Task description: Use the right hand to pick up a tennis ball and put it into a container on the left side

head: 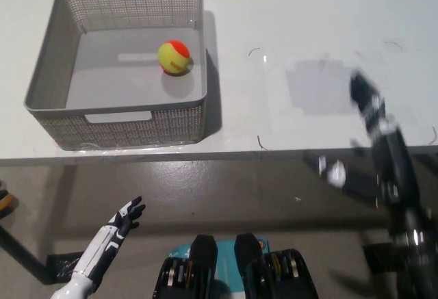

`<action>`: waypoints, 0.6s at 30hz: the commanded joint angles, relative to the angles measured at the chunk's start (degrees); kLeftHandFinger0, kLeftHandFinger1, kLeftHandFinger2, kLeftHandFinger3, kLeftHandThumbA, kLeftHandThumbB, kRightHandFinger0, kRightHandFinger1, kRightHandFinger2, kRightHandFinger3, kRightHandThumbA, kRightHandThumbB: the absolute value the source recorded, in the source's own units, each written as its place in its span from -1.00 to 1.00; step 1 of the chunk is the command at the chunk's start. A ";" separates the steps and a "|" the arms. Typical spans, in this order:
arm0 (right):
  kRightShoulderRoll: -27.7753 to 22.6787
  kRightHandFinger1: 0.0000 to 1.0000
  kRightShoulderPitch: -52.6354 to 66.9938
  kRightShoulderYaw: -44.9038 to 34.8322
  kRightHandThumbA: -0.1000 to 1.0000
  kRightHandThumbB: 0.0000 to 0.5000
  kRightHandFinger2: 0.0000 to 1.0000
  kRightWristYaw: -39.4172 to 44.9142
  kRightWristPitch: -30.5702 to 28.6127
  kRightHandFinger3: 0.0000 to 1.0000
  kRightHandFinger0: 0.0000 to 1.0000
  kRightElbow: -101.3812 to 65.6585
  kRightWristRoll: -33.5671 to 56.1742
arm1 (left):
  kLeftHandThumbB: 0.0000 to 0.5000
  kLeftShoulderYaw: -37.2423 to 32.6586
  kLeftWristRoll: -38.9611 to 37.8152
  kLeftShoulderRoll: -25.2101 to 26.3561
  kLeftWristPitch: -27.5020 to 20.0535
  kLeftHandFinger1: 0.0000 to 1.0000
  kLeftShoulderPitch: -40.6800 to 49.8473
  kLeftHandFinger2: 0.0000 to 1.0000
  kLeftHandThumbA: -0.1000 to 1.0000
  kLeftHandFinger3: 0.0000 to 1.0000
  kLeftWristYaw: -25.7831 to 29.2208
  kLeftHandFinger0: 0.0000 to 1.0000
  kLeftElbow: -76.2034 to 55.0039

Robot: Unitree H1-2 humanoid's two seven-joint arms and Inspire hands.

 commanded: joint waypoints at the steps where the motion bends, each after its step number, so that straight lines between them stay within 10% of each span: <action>1: 0.61 1.00 0.99 -0.56 1.00 -0.17 1.00 3.91 -8.15 1.00 1.00 3.23 8.88 | 0.30 0.80 0.57 0.43 -3.62 1.00 -0.03 1.00 1.00 1.00 1.47 1.00 -0.38; 18: 2.55 1.00 2.28 -3.46 1.00 -0.33 1.00 8.88 -14.35 1.00 1.00 25.63 15.04 | 0.14 3.06 0.98 -0.73 -3.90 1.00 1.51 1.00 1.00 1.00 3.41 1.00 -0.99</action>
